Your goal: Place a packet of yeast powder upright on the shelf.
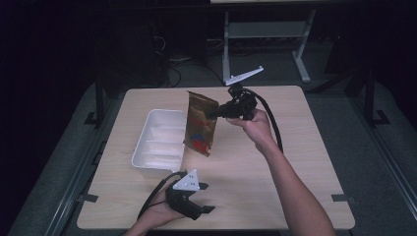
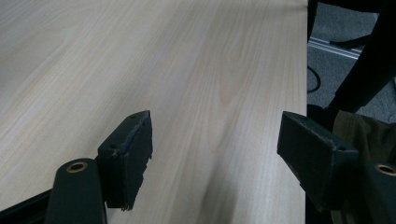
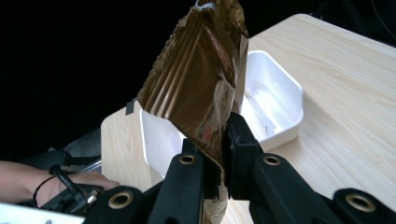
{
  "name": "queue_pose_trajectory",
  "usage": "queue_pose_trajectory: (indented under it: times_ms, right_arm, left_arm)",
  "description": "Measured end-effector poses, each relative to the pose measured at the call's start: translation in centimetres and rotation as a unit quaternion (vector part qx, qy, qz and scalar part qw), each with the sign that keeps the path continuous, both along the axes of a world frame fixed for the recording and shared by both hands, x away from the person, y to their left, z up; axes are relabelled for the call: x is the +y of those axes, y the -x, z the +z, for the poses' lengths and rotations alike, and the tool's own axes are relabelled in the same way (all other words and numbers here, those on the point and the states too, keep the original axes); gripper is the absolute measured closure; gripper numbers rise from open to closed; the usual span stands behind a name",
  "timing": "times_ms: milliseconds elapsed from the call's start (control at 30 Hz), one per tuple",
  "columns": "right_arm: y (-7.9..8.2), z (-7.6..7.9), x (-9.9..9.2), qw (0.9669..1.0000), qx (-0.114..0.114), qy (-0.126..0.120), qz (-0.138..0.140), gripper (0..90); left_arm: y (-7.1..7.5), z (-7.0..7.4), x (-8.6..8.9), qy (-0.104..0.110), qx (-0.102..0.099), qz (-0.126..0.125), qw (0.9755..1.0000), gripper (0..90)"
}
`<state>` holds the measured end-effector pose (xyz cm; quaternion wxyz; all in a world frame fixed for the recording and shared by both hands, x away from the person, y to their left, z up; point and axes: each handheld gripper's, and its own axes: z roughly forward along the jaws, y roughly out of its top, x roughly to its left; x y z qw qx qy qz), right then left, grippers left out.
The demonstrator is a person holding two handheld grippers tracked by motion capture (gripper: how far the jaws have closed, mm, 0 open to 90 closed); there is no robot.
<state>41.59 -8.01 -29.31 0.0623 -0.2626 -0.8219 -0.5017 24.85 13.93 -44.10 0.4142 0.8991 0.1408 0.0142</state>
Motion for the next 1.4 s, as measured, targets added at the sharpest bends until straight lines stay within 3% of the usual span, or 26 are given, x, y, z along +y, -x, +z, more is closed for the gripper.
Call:
queue_pose_trajectory:
  times_ms: [1400]
  right_arm:
    - [-0.4,1.5,7.6,0.9977,-0.012,-0.006,0.067,85.3]
  left_arm:
    - [0.5,0.1,0.8,-0.001,-0.003,0.004,1.0000,26.2]
